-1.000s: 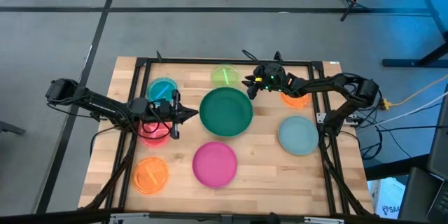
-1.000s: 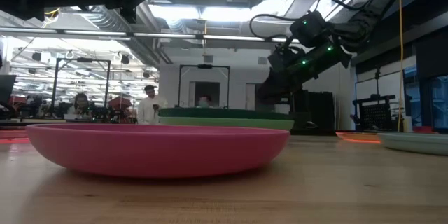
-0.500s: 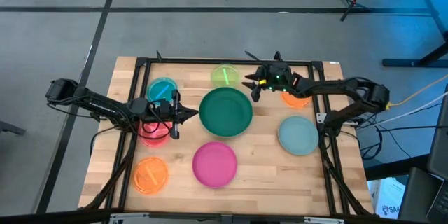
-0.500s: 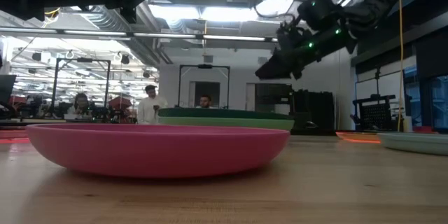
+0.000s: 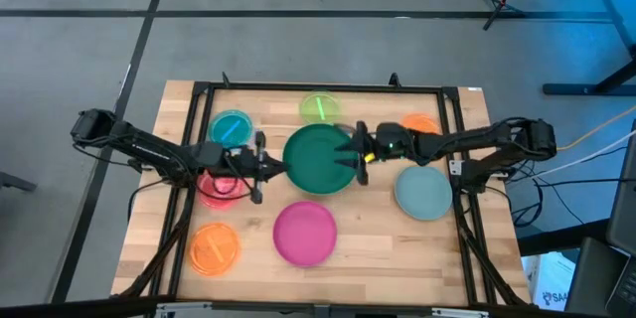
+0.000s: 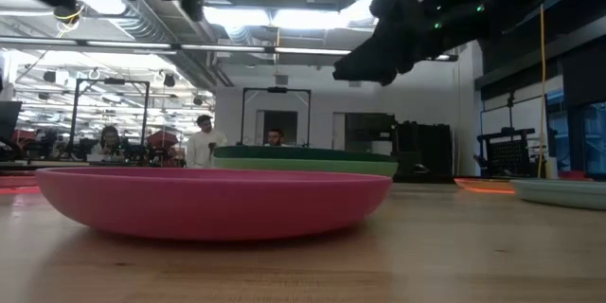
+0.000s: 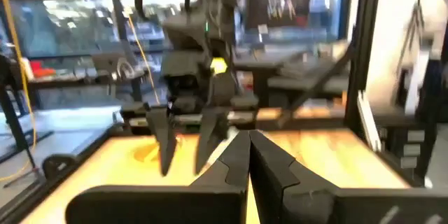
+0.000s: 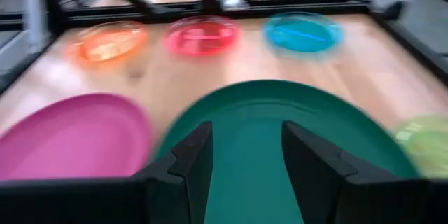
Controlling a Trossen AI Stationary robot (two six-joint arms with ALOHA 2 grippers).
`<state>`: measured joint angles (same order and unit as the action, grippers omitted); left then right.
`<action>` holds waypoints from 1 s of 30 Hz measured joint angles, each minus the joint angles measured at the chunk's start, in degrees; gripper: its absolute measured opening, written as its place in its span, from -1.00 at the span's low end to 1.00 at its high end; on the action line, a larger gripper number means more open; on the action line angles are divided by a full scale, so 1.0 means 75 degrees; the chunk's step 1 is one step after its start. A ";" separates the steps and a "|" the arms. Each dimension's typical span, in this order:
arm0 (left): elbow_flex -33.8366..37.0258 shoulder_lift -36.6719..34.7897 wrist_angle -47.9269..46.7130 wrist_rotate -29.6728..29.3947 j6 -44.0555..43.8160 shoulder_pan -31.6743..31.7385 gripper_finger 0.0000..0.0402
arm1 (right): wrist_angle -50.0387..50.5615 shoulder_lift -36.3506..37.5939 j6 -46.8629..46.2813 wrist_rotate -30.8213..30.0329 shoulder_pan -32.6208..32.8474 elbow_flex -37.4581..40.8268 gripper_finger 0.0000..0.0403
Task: Stack plastic plates
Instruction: Stack the pink plate on top of the dark green plate
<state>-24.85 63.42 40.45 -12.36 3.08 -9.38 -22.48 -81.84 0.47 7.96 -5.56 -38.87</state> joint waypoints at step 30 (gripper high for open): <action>-0.1707 0.2398 -0.2195 0.0125 -0.2340 0.0324 -0.92 | 0.5387 0.0794 -0.1214 -0.1882 0.2989 0.0009 -0.20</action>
<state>-37.65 81.40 23.99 -11.42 -14.47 -6.95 17.93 -75.88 -8.64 -6.15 16.86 -38.81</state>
